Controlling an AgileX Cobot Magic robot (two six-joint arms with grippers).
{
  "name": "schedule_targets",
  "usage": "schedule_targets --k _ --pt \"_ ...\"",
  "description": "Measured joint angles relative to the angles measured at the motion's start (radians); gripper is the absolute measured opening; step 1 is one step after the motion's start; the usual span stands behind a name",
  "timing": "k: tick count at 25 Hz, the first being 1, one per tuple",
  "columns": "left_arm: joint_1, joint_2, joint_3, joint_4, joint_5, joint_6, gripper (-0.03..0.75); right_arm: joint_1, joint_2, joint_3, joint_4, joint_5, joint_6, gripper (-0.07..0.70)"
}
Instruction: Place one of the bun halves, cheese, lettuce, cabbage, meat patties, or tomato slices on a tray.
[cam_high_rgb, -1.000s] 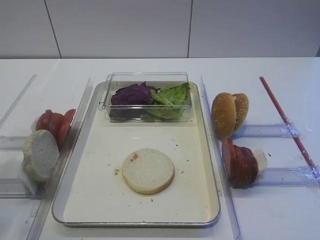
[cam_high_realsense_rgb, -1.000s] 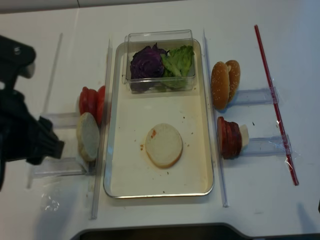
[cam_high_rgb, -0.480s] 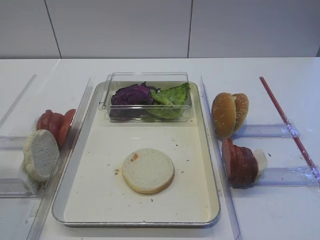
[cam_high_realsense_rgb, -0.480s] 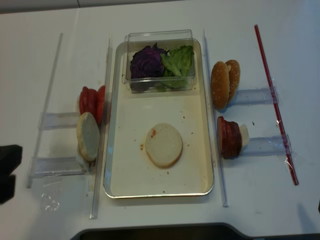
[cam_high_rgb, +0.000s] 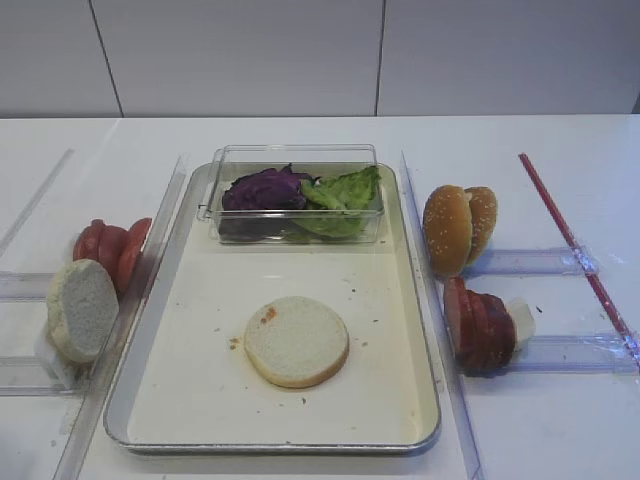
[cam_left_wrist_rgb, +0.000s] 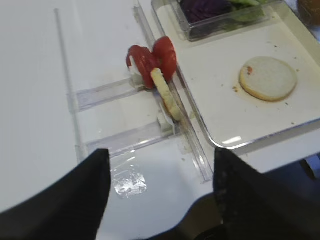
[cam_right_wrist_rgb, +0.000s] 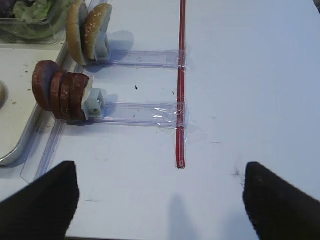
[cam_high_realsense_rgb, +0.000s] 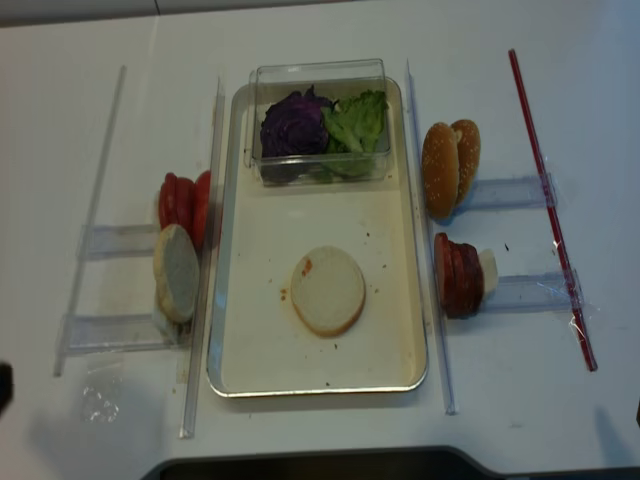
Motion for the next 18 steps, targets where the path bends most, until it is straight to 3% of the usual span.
schedule_targets --k 8,18 --pt "0.000 -0.185 0.160 -0.078 0.004 0.091 0.452 0.000 0.000 0.000 0.000 0.000 0.000 0.687" --pt "0.000 -0.310 0.318 -0.131 -0.065 0.176 0.452 0.000 0.000 0.000 0.000 0.000 0.000 0.687"
